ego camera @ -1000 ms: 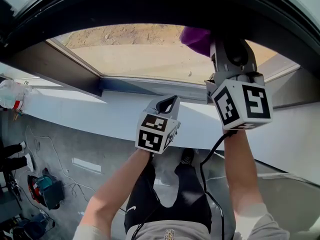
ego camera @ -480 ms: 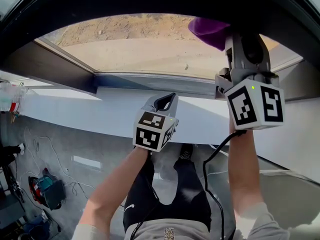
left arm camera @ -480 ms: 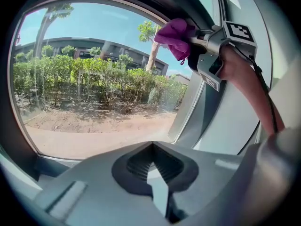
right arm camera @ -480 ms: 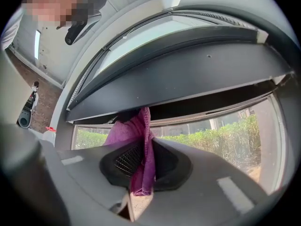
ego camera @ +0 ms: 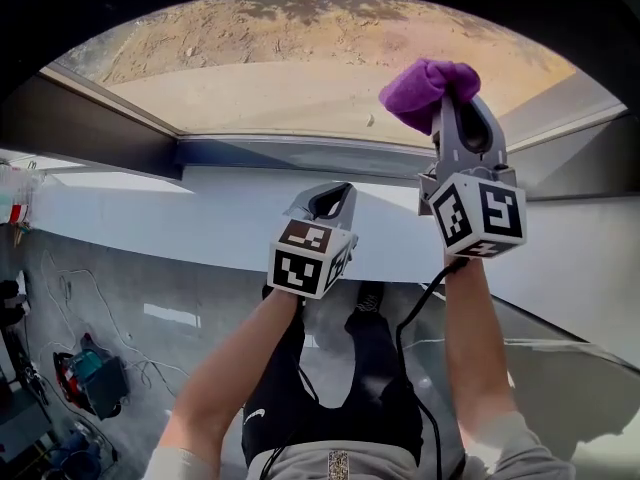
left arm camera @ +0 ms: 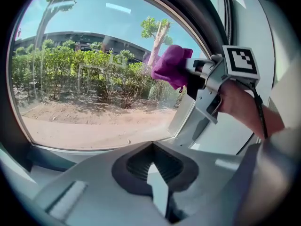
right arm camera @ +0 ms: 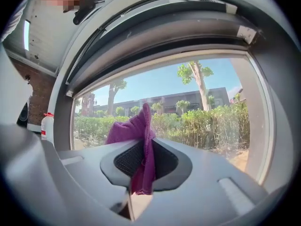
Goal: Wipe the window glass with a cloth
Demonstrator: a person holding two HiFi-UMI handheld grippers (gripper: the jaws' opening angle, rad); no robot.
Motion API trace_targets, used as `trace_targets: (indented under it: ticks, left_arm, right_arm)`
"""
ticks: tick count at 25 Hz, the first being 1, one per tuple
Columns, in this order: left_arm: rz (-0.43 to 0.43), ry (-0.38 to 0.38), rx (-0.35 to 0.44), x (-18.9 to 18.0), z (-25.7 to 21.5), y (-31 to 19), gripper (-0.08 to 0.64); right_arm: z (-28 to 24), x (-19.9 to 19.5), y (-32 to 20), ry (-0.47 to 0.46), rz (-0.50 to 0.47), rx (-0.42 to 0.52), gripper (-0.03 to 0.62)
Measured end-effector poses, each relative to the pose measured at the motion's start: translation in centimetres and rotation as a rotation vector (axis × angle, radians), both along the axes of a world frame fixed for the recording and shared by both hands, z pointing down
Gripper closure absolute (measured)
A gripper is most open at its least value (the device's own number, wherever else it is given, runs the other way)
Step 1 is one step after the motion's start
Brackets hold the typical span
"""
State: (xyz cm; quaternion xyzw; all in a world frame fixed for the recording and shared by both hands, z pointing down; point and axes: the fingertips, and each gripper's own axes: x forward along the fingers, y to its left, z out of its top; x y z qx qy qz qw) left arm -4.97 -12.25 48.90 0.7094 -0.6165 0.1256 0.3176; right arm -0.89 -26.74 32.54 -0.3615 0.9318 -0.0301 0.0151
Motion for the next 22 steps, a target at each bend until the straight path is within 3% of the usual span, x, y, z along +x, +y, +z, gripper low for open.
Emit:
trace_targets:
  ticks: [9,22]
  left_arm:
    - [-0.006,0.011,-0.029,-0.9,5.0,0.2,0.560]
    - [0.044,-0.022,-0.043,-0.7,11.0,-0.5,0.560]
  right_arm:
    - [13.2,-1.0,0.3,0.161,0.005,-0.056,0.518]
    - [28.7,-1.3,0.2,0.245,0.019,-0.192,0.518]
